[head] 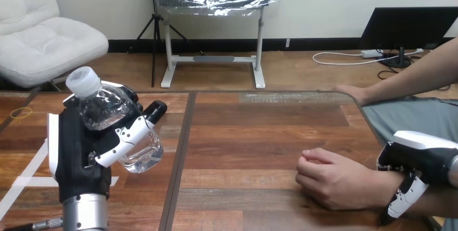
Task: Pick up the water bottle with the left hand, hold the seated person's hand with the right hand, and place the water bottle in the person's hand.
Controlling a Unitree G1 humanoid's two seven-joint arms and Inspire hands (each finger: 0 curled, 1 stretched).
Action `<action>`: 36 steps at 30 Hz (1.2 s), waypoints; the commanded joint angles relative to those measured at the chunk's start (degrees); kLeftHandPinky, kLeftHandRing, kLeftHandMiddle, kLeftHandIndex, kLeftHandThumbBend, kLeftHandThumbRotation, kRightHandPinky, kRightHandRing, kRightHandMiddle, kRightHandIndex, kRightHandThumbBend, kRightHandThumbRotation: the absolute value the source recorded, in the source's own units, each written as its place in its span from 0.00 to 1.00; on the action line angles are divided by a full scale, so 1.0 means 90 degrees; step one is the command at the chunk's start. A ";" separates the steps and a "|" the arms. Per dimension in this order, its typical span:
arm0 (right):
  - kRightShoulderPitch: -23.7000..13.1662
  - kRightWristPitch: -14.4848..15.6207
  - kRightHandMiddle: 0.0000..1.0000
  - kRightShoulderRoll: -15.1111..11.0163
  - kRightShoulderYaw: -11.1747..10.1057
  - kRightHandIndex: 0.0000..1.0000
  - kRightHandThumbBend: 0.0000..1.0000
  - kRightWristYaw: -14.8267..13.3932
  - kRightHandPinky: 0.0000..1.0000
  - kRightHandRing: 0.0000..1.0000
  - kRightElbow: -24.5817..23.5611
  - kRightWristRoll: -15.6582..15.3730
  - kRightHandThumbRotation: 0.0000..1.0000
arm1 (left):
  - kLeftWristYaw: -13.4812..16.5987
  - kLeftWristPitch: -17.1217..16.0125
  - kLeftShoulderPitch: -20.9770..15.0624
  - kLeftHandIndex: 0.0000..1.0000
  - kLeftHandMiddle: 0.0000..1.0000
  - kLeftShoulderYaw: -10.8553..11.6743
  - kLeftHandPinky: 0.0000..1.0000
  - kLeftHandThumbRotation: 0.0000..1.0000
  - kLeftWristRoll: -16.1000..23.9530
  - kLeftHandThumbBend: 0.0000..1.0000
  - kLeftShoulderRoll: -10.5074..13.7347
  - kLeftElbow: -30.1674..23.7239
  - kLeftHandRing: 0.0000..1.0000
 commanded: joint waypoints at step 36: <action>0.0244 0.0186 0.35 -0.0214 -0.0657 0.36 0.86 0.0407 0.19 0.26 -0.0823 0.0548 0.05 | -0.0073 -0.0009 -0.0537 0.35 0.33 -0.0029 0.23 0.00 -0.0105 0.64 -0.0105 -0.0083 0.28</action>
